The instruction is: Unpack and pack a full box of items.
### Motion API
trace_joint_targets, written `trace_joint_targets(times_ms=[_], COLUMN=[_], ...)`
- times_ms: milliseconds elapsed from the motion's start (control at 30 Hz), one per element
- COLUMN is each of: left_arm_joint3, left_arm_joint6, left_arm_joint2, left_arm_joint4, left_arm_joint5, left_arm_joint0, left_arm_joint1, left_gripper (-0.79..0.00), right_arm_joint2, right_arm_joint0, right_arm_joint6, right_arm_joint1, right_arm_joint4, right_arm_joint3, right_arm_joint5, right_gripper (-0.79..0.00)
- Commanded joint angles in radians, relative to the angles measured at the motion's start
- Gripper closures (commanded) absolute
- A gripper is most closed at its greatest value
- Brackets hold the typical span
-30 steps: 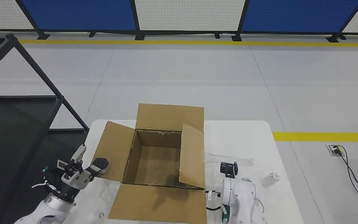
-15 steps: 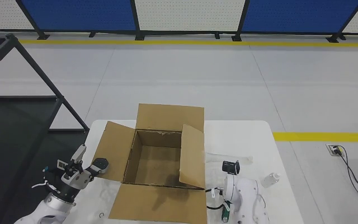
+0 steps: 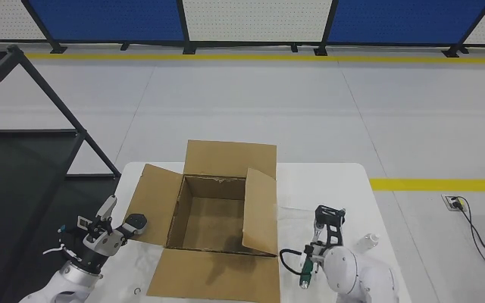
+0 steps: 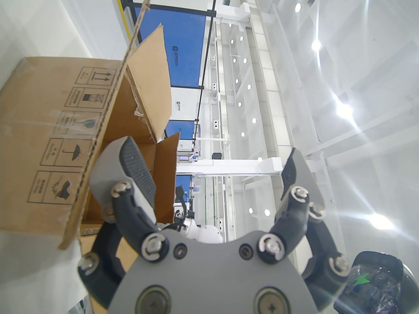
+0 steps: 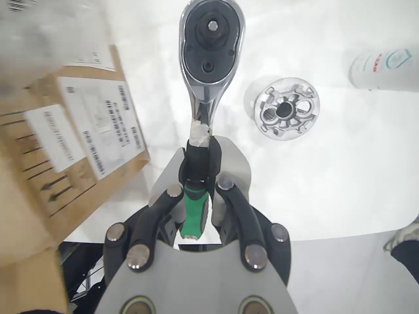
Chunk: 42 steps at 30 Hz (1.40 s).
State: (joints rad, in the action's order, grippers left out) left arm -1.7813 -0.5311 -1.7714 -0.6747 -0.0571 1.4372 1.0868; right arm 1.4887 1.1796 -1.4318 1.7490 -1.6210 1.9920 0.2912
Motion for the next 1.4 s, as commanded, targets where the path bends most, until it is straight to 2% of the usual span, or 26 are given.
trace_joint_targets(times_ms=[0, 200, 667, 800, 1033, 1367], left_arm_joint3=[0.000, 0.000, 0.000, -0.007, -0.047, -0.062], left_arm_joint6=[0.000, 0.000, 0.000, 0.002, 0.023, 0.035], left_arm_joint2=[0.000, 0.000, 0.000, 0.003, 0.021, 0.009], left_arm_joint4=[0.000, 0.000, 0.000, 0.006, 0.041, 0.027], left_arm_joint5=[0.000, 0.000, 0.000, 0.002, 0.007, -0.009], left_arm_joint0=[0.000, 0.000, 0.000, 0.001, 0.003, 0.036], left_arm_joint1=[0.000, 0.000, 0.000, 0.000, 0.002, 0.006], left_gripper=[-0.785, -0.785, -0.785, -0.785, -0.785, -0.785], right_arm_joint2=[-0.011, -0.056, -0.056, -0.114, -0.311, -0.473], right_arm_joint0=[0.008, 0.003, 0.003, 0.010, -0.148, -0.399], right_arm_joint6=[0.015, 0.079, 0.079, 0.189, 0.252, 0.221], right_arm_joint1=[0.001, 0.005, 0.005, 0.006, 0.019, 0.053], right_arm_joint4=[0.034, 0.104, 0.104, 0.178, 0.169, 0.186], right_arm_joint3=[0.063, 0.181, 0.181, 0.167, 0.080, -0.226], right_arm_joint5=[0.003, 0.064, 0.064, 0.022, 0.001, 0.017], right_gripper=[0.000, 0.000, 0.000, 0.000, 0.000, 0.000])
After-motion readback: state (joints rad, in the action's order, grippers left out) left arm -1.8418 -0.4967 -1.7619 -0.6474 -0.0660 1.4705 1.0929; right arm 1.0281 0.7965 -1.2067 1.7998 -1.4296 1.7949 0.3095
